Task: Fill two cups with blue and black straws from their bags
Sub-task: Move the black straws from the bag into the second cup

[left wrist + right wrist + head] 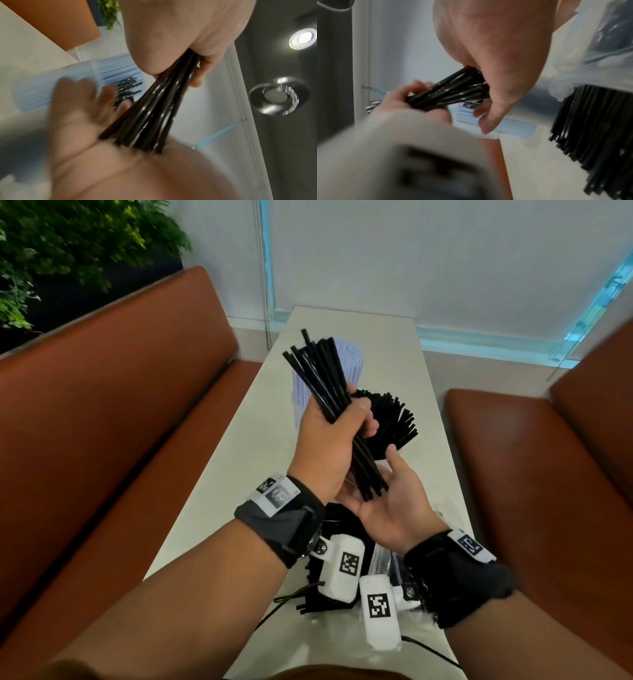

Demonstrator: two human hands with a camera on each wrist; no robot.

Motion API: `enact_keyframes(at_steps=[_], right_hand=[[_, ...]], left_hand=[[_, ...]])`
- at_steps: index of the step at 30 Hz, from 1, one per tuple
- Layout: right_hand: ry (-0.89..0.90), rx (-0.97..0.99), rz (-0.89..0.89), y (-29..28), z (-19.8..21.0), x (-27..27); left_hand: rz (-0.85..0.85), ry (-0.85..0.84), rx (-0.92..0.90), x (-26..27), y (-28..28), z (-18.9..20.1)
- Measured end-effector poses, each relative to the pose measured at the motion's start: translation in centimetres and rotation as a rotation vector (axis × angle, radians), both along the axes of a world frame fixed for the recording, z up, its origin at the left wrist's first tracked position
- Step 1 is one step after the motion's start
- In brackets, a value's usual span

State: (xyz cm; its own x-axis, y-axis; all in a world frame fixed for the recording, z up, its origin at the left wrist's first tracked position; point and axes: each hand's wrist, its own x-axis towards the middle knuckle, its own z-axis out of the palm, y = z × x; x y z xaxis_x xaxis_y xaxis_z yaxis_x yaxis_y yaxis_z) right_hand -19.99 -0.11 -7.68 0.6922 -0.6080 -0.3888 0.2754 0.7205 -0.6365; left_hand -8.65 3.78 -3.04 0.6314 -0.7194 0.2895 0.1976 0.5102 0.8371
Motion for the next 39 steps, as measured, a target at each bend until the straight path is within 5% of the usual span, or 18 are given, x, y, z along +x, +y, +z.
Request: enact_keyframes(at_steps=[7, 11, 14, 22, 25, 28, 33, 36, 39], right_hand=[[0.026, -0.188, 0.1, -0.2, 0.2, -0.5], [0.218, -0.754, 0.07, -0.3, 0.6, -0.7], [0.4, -1.167, 0.241, -0.3, 0.7, -0.9], [0.741, -1.396, 0.238, -0.5, -0.6, -1.5], [0.829, -1.481, 0.264, -0.9, -1.0, -1.6], [0.892, -1.564, 0.333, -2.2, -0.8, -1.8], [1.111, -1.719, 0.269, -5.3, -1.0, -1.7], [1.187, -1.709, 0.472, -6.3, -1.6, -0.5], [1.161, -1.719, 0.469, -6.8, -2.4, 0.1]], left_hand=[[-0.024, 0.022, 0.027, 0.2, 0.1, 0.0], [-0.026, 0.084, 0.049, 0.2, 0.1, -0.1], [-0.048, 0.048, 0.101, -0.1, 0.2, -0.5], [-0.127, 0.147, 0.046, 1.7, 0.6, 1.1], [-0.161, -0.001, 0.068, 1.9, 0.6, 1.9], [-0.028, -0.112, 0.039, 3.0, 0.0, 3.5], [0.255, -0.056, -0.108, 5.7, -1.8, 5.9], [0.297, -0.103, -0.062, 4.6, -3.2, 5.3], [0.289, -0.223, 0.075, 3.7, -4.3, 3.2]])
